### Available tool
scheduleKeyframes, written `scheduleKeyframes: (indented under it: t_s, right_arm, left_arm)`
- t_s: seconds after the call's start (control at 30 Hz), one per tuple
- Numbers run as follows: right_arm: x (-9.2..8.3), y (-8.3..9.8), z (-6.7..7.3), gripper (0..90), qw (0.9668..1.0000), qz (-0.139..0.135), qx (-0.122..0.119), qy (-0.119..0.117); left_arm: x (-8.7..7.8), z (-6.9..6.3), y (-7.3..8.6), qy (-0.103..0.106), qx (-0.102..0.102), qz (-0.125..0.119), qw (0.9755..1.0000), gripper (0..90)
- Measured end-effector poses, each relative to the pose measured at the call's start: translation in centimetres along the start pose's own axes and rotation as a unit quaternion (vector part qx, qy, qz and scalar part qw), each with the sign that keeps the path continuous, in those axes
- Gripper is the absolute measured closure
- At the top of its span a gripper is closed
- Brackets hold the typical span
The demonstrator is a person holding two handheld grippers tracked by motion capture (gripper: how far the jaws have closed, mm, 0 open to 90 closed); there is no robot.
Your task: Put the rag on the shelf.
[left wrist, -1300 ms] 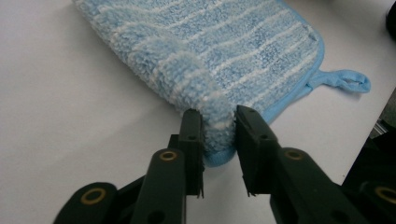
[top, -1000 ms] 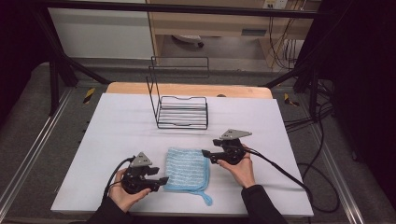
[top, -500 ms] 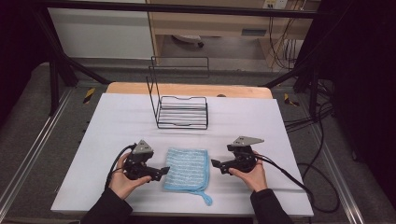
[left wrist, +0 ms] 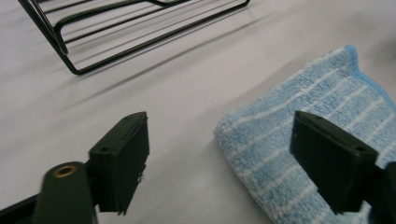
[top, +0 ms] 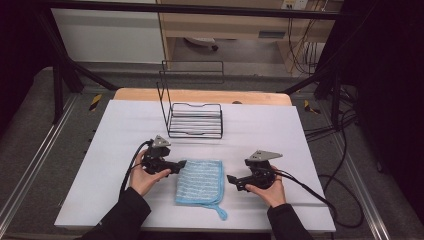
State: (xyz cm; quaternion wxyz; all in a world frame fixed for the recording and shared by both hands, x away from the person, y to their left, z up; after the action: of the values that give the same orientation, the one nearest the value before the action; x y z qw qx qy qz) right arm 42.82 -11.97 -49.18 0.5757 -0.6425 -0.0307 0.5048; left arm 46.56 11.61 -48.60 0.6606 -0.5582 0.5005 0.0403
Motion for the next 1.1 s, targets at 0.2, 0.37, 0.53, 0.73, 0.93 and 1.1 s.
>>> scheduleKeyframes:
  t_s: [0.2, 0.37, 0.53, 0.73, 0.93, 1.1]
  right_arm:
    - [0.1, -0.1, 0.0, 5.6, 1.0000, -0.006, 0.004, 0.002]
    - [0.3, 0.0, 0.0, 6.4, 1.0000, -0.005, 0.002, 0.001]
    - [0.4, 0.0, 0.1, 7.1, 1.0000, -0.005, 0.008, -0.002]
    - [0.5, -0.7, -0.1, 9.9, 0.9996, -0.015, 0.024, 0.001]
    - [1.8, -2.1, 0.3, 12.1, 0.9993, -0.009, 0.036, 0.008]
    - [3.6, -2.9, 0.5, 22.0, 0.9992, 0.003, 0.039, 0.007]
  left_arm:
    - [1.4, 0.0, 1.0, 0.010, -0.014, 0.021, 0.9996, 40.6]
    - [1.8, -0.1, 1.3, 0.018, -0.015, 0.024, 0.9994, 51.3]
    - [1.9, -0.4, 1.6, 0.029, -0.017, 0.029, 0.9990, 60.7]
    - [2.0, -0.8, 1.7, 0.037, -0.018, 0.032, 0.9986, 71.9]
    - [2.0, -0.9, 1.8, 0.036, -0.022, 0.031, 0.9986, 74.9]
    - [2.0, -1.0, 1.8, 0.036, -0.018, 0.028, 0.9988, 75.8]
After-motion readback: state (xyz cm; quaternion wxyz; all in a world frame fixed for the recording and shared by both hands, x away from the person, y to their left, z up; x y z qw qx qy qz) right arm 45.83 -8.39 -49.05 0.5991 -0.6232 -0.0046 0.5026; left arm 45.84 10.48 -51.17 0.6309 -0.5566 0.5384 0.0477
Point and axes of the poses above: each handheld gripper's, and its own axes: x roughly forward along the jaws, y roughly out of its underside, z roughly to its left, the point moved 9 cm from there along x, roughly forward along the jaws, and after that the axes turned 2 degrees about z, right-handed, at the moved point
